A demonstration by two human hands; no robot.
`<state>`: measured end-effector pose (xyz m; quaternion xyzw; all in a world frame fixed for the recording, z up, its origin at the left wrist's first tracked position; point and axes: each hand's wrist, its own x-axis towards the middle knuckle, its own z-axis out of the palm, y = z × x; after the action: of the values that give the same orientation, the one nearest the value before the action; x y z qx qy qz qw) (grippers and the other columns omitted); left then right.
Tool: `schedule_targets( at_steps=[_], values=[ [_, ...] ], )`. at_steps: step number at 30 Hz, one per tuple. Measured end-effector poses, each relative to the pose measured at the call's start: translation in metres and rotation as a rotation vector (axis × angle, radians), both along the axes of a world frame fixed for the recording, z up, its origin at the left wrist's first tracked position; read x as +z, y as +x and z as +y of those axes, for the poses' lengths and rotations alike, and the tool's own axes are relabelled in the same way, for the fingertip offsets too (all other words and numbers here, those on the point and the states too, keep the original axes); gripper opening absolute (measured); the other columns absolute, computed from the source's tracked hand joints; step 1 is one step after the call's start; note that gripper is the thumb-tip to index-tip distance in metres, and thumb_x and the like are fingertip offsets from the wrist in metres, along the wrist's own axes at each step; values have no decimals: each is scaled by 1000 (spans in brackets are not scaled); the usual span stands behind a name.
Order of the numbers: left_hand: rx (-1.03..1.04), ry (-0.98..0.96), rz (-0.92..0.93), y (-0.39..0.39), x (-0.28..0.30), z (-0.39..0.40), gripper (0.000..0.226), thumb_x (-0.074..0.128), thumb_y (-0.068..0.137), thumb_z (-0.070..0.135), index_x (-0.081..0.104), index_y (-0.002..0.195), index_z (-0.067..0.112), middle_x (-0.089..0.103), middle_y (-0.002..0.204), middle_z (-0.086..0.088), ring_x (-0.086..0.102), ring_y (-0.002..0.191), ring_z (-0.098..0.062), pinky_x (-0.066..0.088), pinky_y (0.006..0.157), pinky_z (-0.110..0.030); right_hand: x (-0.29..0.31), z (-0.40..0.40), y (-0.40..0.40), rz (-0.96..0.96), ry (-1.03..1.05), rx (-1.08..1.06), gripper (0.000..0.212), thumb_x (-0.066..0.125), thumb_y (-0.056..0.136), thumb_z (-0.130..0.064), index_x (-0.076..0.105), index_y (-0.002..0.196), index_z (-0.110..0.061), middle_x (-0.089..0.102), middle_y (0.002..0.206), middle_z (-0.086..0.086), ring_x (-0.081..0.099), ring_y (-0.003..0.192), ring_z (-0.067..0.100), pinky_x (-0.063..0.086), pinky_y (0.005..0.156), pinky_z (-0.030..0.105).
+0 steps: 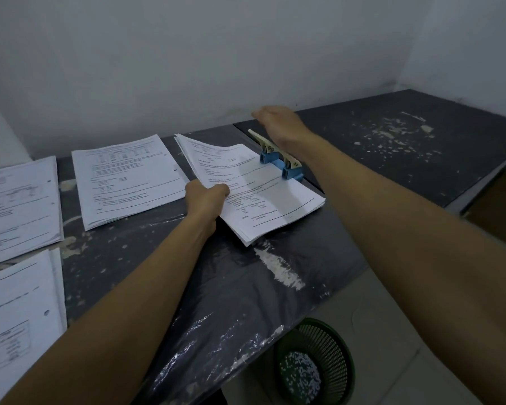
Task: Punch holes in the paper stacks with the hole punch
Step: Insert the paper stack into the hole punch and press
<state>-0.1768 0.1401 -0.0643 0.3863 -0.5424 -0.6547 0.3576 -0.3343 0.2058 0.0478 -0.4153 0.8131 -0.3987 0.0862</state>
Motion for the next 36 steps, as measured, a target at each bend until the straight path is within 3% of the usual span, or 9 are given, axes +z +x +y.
schedule_targets(
  at_steps=[5,9,12,16,19,24,27,31,36],
  values=[
    [-18,28,35,-1,3,-1,31,62,80,-7,65,93,21,69,89,7,69,84,-18,57,53,-22,-5,-16,4,50,308,101,46,29,104,-30,51,132,0,53,135,19,49,122,37,40,102,48],
    [-26,31,49,-2,1,-2,30,62,81,-7,65,97,18,70,91,6,69,83,-17,56,51,-22,-8,-13,-1,53,322,107,48,26,106,-38,51,137,-11,50,143,11,47,128,31,40,97,40],
    [-37,12,45,-1,0,-2,31,63,82,-7,65,99,19,69,89,9,69,83,-16,56,51,-20,-12,-11,-2,-21,323,118,49,25,106,-44,44,144,-22,40,154,5,42,123,20,30,90,38],
    [-54,-6,34,-1,-1,-3,33,62,83,-7,66,103,19,68,89,11,69,84,-15,56,53,-21,-15,-11,1,-55,352,125,50,21,106,-47,37,149,-28,35,156,3,44,128,26,29,91,38],
    [-61,-27,16,-1,-2,-4,36,62,83,-6,67,109,18,69,90,11,69,84,-14,56,54,-21,-17,-13,3,-50,370,141,52,18,106,-46,32,153,-28,33,158,-1,46,120,23,32,89,35],
    [-60,-50,-2,-1,-6,-6,40,62,82,-5,69,118,12,71,105,3,70,91,-18,60,73,-30,-29,-15,7,35,383,165,52,16,108,-41,24,157,-25,22,164,-1,22,149,25,22,116,40],
    [-64,-86,-8,-1,-7,-6,37,61,82,-4,71,110,18,71,99,7,69,89,-16,59,72,-29,-37,-16,10,143,419,159,51,12,109,-36,22,157,-22,16,165,3,7,152,29,12,122,46],
    [-74,-120,-13,1,-7,-4,35,61,82,-2,66,89,31,68,89,17,68,85,-11,56,65,-25,-44,-17,14,214,417,116,51,15,109,-34,21,158,-21,18,165,4,9,152,29,14,120,48],
    [-88,-140,-6,3,-6,-3,36,62,80,0,65,84,36,68,86,22,68,85,-8,55,63,-22,-45,-18,16,243,434,101,52,16,108,-33,22,157,-18,20,164,3,13,151,27,18,120,51]
  ],
)
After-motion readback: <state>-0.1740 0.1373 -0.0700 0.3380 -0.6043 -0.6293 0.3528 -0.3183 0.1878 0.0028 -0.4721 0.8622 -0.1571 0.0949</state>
